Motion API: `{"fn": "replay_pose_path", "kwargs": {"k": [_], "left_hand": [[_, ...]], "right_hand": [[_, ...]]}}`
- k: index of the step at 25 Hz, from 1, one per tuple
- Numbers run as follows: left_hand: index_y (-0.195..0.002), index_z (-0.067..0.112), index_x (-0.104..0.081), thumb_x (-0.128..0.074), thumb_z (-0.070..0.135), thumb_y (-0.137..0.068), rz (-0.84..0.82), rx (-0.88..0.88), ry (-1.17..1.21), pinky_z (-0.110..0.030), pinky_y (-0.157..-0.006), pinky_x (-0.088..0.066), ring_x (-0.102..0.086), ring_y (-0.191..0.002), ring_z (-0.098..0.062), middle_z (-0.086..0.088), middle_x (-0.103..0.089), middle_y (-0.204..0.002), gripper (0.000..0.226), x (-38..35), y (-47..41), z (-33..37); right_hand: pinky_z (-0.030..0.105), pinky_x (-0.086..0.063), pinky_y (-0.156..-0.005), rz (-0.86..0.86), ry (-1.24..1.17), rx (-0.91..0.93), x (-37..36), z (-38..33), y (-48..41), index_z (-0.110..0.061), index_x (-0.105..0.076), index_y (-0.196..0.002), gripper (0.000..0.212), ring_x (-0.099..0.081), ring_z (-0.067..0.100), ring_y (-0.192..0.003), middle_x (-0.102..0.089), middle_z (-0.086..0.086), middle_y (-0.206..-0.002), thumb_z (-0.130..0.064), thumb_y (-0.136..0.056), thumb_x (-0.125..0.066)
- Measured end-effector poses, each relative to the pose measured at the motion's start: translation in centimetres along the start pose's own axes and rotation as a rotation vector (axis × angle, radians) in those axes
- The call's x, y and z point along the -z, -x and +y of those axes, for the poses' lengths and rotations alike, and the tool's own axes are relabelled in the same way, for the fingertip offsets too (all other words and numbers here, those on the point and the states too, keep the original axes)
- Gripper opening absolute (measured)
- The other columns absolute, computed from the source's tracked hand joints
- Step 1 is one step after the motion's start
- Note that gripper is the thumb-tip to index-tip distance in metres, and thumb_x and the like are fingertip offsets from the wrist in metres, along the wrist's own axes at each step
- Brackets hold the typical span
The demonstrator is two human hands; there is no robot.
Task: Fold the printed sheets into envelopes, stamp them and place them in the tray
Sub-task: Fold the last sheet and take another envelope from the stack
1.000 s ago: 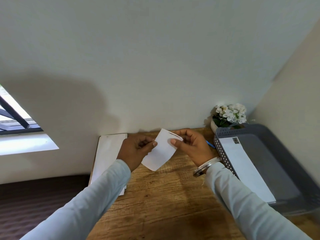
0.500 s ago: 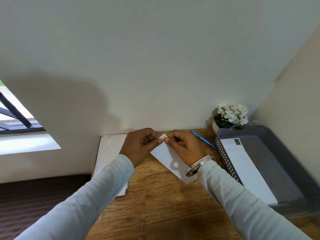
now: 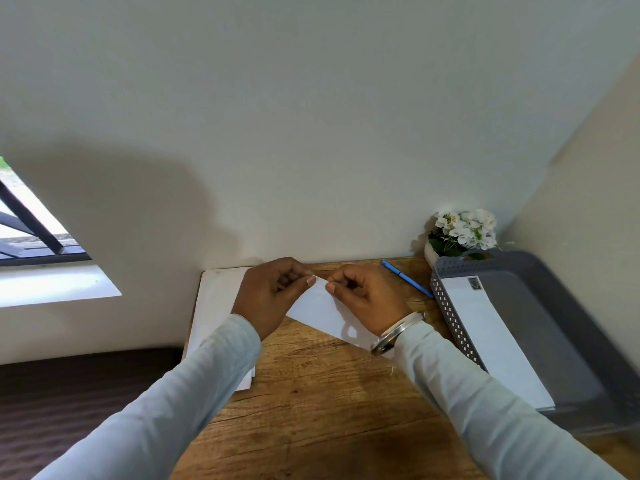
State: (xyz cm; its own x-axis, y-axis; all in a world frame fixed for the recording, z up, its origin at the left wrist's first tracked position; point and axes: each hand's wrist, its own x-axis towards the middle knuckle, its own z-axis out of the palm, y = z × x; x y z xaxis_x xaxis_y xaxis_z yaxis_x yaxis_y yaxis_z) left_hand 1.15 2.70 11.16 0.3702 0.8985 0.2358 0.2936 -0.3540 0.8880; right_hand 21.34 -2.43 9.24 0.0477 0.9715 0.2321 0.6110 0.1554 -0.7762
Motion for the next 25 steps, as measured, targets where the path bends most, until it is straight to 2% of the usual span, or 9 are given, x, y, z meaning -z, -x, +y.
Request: {"fn": "replay_pose_path", "kwargs": {"k": [3,6,8,11,13,15,18,22,25], "left_hand": [[-0.081,0.028,-0.075,-0.079,0.022,-0.084,0.068,0.072,0.033,-0.014,-0.065,-0.047,-0.063,-0.076,-0.005,0.011,-0.070,-0.077,0.007,1.0,0.1,-0.7],[-0.084,0.030,-0.072,-0.080,0.023,-0.083,0.083,0.077,0.026,-0.024,-0.069,-0.053,-0.064,-0.078,-0.010,0.009,-0.069,-0.079,0.010,1.8,0.2,-1.6],[-0.095,0.033,-0.067,-0.081,0.026,-0.082,0.029,0.046,-0.008,-0.026,-0.075,-0.056,-0.063,-0.082,-0.008,0.013,-0.067,-0.085,0.020,1.9,0.2,-1.7],[-0.121,0.042,-0.062,-0.078,0.042,-0.083,-0.147,-0.094,-0.282,-0.021,-0.087,-0.050,-0.062,-0.095,0.002,0.024,-0.067,-0.101,0.042,1.1,-0.3,-1.1],[-0.116,0.042,-0.069,-0.075,0.048,-0.084,-0.222,-0.213,-0.469,-0.028,-0.089,-0.050,-0.063,-0.096,0.001,0.024,-0.071,-0.104,0.033,0.5,-0.9,-0.7],[-0.102,0.038,-0.077,-0.075,0.045,-0.085,-0.238,-0.257,-0.522,-0.029,-0.086,-0.051,-0.063,-0.091,0.003,0.023,-0.073,-0.103,0.019,0.1,-1.0,-0.5],[-0.092,0.038,-0.079,-0.077,0.041,-0.084,-0.227,-0.163,-0.456,-0.016,-0.081,-0.046,-0.057,-0.083,0.016,0.033,-0.067,-0.092,0.009,0.3,-0.6,-1.1],[-0.086,0.041,-0.077,-0.076,0.044,-0.084,-0.218,-0.010,-0.405,-0.027,-0.088,-0.051,-0.065,-0.091,0.002,0.026,-0.071,-0.092,0.004,1.4,-0.1,-2.6],[-0.084,0.041,-0.077,-0.076,0.045,-0.083,-0.220,0.064,-0.383,-0.035,-0.092,-0.054,-0.066,-0.092,-0.001,0.024,-0.073,-0.093,0.004,2.0,0.0,-3.5]], "right_hand": [[0.023,-0.051,-0.069,-0.018,0.000,-0.010,0.6,1.1,0.8,-0.024,-0.074,-0.089,0.006,-0.064,0.007,-0.078,-0.071,-0.009,-0.082,-0.026,-0.092,-0.068],[0.025,-0.053,-0.070,-0.023,0.043,-0.024,1.0,1.8,1.4,-0.024,-0.074,-0.087,0.007,-0.064,0.006,-0.079,-0.072,-0.008,-0.083,-0.021,-0.091,-0.069],[0.019,-0.050,-0.070,-0.037,0.099,-0.024,1.0,1.8,1.5,-0.023,-0.075,-0.089,0.007,-0.064,0.004,-0.080,-0.072,-0.010,-0.083,-0.022,-0.092,-0.069],[0.015,-0.048,-0.069,-0.084,0.184,0.040,0.5,1.1,1.3,-0.026,-0.074,-0.092,0.007,-0.062,0.002,-0.080,-0.070,-0.015,-0.084,-0.026,-0.092,-0.067],[0.025,-0.051,-0.069,-0.103,0.202,0.073,0.2,0.4,1.0,-0.032,-0.070,-0.091,0.005,-0.061,0.002,-0.078,-0.067,-0.017,-0.083,-0.030,-0.093,-0.066],[0.028,-0.051,-0.067,-0.111,0.201,0.096,0.0,0.0,0.8,-0.033,-0.069,-0.090,0.005,-0.060,0.002,-0.076,-0.066,-0.018,-0.081,-0.029,-0.092,-0.066],[0.024,-0.050,-0.069,-0.128,0.200,0.084,0.3,0.4,1.2,-0.031,-0.069,-0.090,0.007,-0.061,0.002,-0.078,-0.066,-0.017,-0.081,-0.026,-0.093,-0.065],[0.016,-0.045,-0.071,-0.154,0.189,-0.015,1.4,2.5,2.4,-0.028,-0.071,-0.091,0.009,-0.062,0.000,-0.083,-0.069,-0.015,-0.086,-0.022,-0.094,-0.064],[0.022,-0.048,-0.071,-0.151,0.178,-0.064,2.1,3.9,3.0,-0.032,-0.069,-0.087,0.013,-0.063,0.001,-0.081,-0.069,-0.015,-0.084,-0.021,-0.093,-0.065]]}}
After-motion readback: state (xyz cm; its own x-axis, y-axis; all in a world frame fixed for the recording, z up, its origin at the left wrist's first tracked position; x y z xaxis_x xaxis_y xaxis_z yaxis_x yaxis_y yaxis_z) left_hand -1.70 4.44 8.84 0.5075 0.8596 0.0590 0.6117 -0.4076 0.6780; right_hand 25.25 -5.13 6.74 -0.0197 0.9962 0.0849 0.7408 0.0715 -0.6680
